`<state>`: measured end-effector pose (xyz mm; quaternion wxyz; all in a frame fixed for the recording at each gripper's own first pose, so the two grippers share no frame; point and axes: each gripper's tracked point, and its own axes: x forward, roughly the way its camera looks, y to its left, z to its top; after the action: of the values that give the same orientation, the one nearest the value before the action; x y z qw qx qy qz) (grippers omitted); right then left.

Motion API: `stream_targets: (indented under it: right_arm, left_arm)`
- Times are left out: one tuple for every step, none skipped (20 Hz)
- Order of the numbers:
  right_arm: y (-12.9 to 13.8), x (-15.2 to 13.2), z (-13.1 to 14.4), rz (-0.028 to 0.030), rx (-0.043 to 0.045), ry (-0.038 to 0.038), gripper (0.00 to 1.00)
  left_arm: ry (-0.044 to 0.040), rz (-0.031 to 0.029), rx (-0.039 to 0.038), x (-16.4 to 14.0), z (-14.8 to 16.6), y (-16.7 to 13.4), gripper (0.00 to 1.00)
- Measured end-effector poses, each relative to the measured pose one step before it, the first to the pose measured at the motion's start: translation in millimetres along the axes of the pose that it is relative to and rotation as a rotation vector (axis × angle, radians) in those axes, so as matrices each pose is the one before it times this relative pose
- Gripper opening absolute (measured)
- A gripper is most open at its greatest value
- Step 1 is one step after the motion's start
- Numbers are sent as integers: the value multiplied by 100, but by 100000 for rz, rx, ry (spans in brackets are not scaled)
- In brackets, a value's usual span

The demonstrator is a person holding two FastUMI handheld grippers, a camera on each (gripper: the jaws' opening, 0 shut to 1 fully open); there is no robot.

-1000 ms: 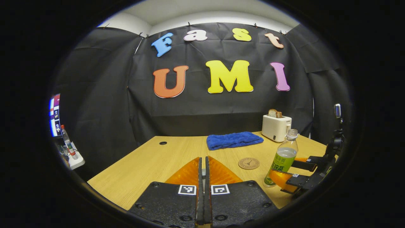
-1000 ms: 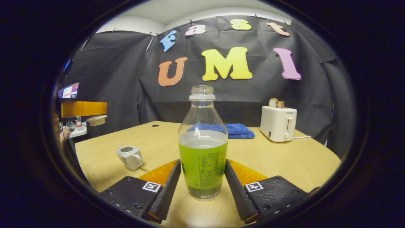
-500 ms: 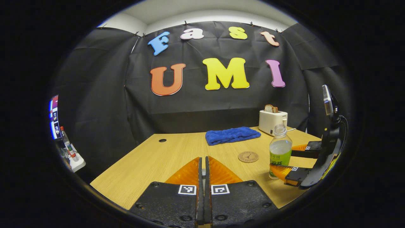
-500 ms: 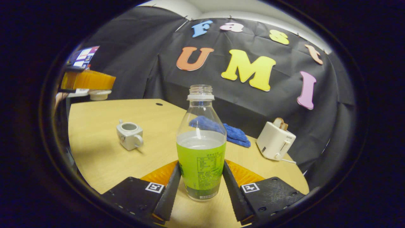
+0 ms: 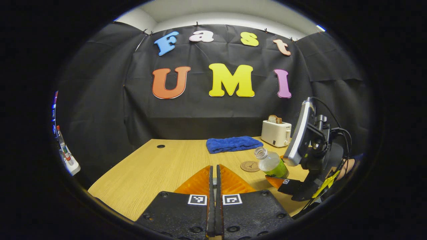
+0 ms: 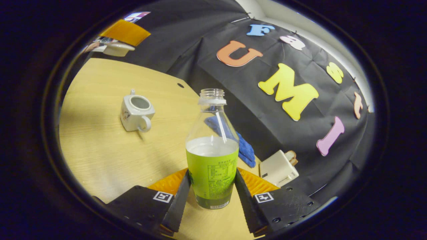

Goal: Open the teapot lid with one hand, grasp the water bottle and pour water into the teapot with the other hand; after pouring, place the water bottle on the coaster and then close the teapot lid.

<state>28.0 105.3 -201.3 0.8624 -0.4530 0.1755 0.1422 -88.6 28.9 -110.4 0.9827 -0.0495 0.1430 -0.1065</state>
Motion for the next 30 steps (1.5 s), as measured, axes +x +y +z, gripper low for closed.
stream_targets:
  right_arm:
    - [88, 445, 353, -697, -3732, -217, 74]
    - [121, 435, 356, 18, -4096, 278, 74]
    - [-64, 522, 134, -1086, -4439, 640, 75]
    - [-304, 354, 387, -1577, -5213, -391, 74]
    - [40, 525, 485, -913, -4526, -796, 74]
    - [157, 295, 384, -383, -4304, -542, 74]
    - [360, 432, 297, 945, -3370, -778, 75]
    - [410, 271, 373, 1035, -2779, -549, 74]
    - [366, 309, 243, 813, -2855, -504, 74]
    - [150, 120, 437, -234, -4111, -1084, 75]
    - [26, 211, 496, -607, -5178, -1210, 74]
    - [-58, 185, 508, -1164, -4513, -1532, 74]
    - [221, -137, 379, -542, -3939, -1164, 74]
    - [198, 106, 337, -204, -3386, -845, 73]
    - [-16, 117, 321, -1179, -3691, -581, 74]
    - [-364, 15, 327, -2060, -3943, -741, 75]
    - [-246, -20, 397, -1930, -4365, -1030, 73]
    - [-123, 150, 281, -1448, -3962, -951, 75]
    - [-76, 4, 170, -921, -3488, -488, 73]
    - [128, 51, 131, -609, -2781, 8, 75]
    - [-44, 20, 91, -637, -2202, -95, 75]
    - [-320, -7, 12, -1444, -1895, 154, 75]
    - [-326, -128, 49, -1557, -2247, 338, 75]
    - [-334, -18, 168, -1830, -2732, -128, 75]
    - [-345, 98, 130, -1707, -2378, -140, 75]
    - [-256, 97, 41, -1151, -2393, 228, 73]
    - [-362, -85, -208, -1722, -2295, 450, 73]
    - [-361, -4, 416, -1308, -1951, -209, 73]
    - [-201, 2, 209, -451, -1366, -573, 76]
    - [-190, -32, 3, -621, -1348, -137, 73]
  left_arm:
    - [186, 999, -641, -159, -183, 713, 3]
    - [110, 1391, -665, -29, -32, 761, 3]
    - [358, 829, -621, 5, -270, 496, 3]
    - [150, 575, -599, 33, -112, 521, 3]
    - [-11, 193, -325, -134, 60, 347, 3]
    - [-248, -78, -55, -110, 31, 292, 3]
    - [-176, -110, -129, -91, 69, 276, 3]
    - [-152, 12, 27, -54, -8, 262, 3]
    - [-434, -10, 248, -124, 35, 324, 3]
    - [-182, -117, 76, -223, -20, 363, 3]
    - [-196, -34, -19, -138, 1, 246, 3]
    - [-350, 157, -319, -173, 65, 274, 3]
    - [-80, -151, -630, -109, 76, 198, 3]
    - [-290, -353, -657, 10, -4, 124, 3]
    - [148, -157, -851, -50, -15, 146, 3]
    - [688, -347, -393, 73, -210, 80, 3]
    - [323, -226, 362, -62, -125, 72, 3]
    - [449, -55, 547, -20, -223, 80, 3]
    - [255, -133, 573, -2, -86, -18, 3]
    - [19, 53, 204, 153, 20, 20, 3]
    - [242, -61, -241, -42, 36, 2, 3]
    - [-125, -338, -384, -8, -75, 67, 3]
    - [-119, -311, -314, -3, 65, -73, 3]
    - [-200, -175, 77, -17, 135, -80, 3]
    - [-294, -81, 56, -34, 162, 45, 3]
    - [55, -264, -68, -26, -208, -9, 3]
    - [181, -65, -127, -93, -102, -9, 3]
    - [85, -24, 197, -67, -24, 51, 3]
    - [77, -198, 267, -42, 15, -13, 3]
    - [286, -332, 167, -14, -66, -94, 3]
